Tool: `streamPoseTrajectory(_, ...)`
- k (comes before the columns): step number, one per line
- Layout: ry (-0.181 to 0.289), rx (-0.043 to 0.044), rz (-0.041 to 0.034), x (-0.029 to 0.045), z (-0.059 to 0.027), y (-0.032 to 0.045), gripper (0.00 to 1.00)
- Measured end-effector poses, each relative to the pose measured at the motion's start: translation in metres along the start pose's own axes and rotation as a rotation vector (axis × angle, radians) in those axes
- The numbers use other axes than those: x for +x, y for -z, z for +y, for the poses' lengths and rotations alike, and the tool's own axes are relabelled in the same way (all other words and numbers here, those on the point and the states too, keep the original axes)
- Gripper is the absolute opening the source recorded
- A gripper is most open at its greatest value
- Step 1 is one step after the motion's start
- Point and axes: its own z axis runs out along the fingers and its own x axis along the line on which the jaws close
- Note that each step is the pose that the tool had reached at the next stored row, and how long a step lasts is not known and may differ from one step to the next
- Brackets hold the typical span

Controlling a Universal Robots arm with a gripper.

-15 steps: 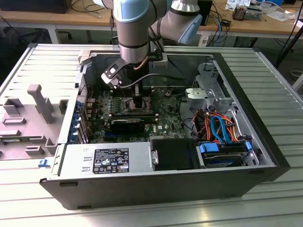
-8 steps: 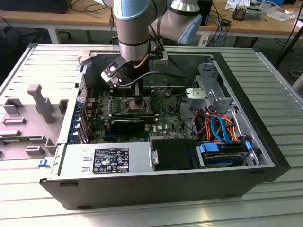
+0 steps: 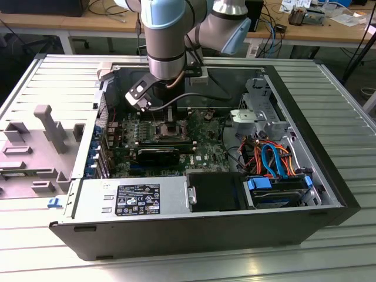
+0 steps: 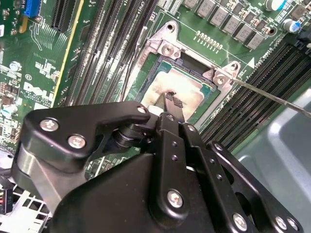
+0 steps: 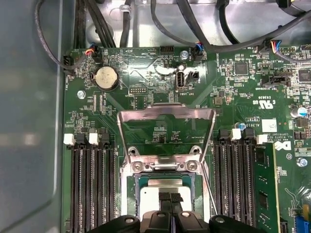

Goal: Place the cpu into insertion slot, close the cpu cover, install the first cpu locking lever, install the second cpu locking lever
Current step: 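Place the cpu into insertion slot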

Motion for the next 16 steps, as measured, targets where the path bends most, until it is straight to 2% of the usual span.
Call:
streamPoseTrajectory(2, 0.02, 0.0001, 0.0014, 0.0, -0.0001, -0.0015, 0.11)
streamPoseTrajectory(4, 0.069, -0.0008, 0.005, 0.0001, -0.0001, -0.0019, 0.11)
streamPoseTrajectory(6, 0.095, -0.0015, 0.0074, 0.0002, 0.0, -0.001, 0.11)
streamPoseTrajectory(7, 0.097, -0.0028, 0.0098, 0.0005, 0.0004, 0.0013, 0.11)
streamPoseTrajectory(9, 0.098, -0.0015, 0.0073, 0.0, 0.001, 0.013, 0.11)
streamPoseTrajectory(12, 0.098, 0.0001, 0.0073, -0.0001, 0.0019, 0.0164, 0.11)
streamPoseTrajectory(13, 0.098, 0.0046, 0.0078, -0.0001, 0.0023, 0.0163, 0.11)
streamPoseTrajectory(15, 0.098, 0.0421, 0.0089, -0.0001, 0.0042, 0.0164, 0.11)
streamPoseTrajectory(16, 0.099, 0.0649, 0.0095, -0.0001, 0.0054, 0.0163, 0.11)
